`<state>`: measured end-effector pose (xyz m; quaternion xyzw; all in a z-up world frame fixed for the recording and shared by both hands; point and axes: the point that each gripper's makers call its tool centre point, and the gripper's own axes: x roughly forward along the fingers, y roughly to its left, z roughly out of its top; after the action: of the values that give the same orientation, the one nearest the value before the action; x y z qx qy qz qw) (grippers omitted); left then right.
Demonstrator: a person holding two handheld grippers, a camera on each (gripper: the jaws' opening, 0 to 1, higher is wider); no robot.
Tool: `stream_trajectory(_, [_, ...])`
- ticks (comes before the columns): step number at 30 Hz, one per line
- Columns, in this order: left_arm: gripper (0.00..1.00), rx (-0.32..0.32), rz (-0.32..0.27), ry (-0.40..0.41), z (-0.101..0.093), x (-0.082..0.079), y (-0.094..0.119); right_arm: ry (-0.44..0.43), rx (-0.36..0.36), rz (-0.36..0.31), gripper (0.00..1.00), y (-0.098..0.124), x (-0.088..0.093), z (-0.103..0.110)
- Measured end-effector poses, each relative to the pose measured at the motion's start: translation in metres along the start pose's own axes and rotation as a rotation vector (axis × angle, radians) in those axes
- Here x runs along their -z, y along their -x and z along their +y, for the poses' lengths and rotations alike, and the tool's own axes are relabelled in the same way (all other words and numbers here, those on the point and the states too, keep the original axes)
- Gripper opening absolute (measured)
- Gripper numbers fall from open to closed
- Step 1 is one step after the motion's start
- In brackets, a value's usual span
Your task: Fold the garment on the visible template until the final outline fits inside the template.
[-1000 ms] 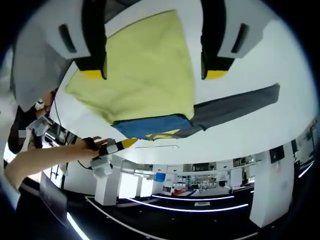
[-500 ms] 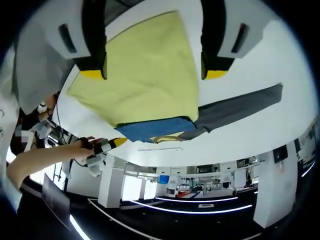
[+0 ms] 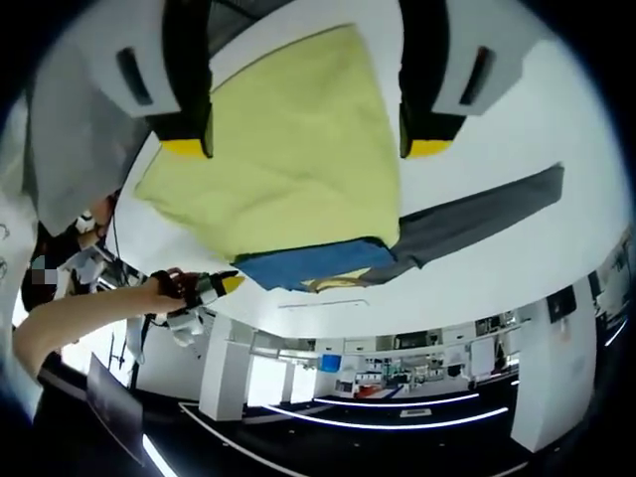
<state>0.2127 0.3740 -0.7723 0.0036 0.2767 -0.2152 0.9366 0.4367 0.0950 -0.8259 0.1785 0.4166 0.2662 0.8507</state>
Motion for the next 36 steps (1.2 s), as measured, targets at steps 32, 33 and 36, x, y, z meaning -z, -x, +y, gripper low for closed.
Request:
stream_trajectory(32, [0.73, 0.001, 0.049, 0.009, 0.000, 0.011, -0.004, -0.001, 0.093, -0.081, 0.00, -0.008, -0.020, -0.033])
stream_trajectory(33, [0.73, 0.000, 0.050, 0.009, 0.000, 0.011, -0.004, 0.005, 0.095, -0.080, 0.00, -0.008, -0.020, -0.034])
stream_trajectory(36, [0.73, 0.003, 0.050, 0.014, 0.001, 0.011, -0.005, 0.028, 0.100, -0.077, 0.00, -0.009, -0.020, -0.034])
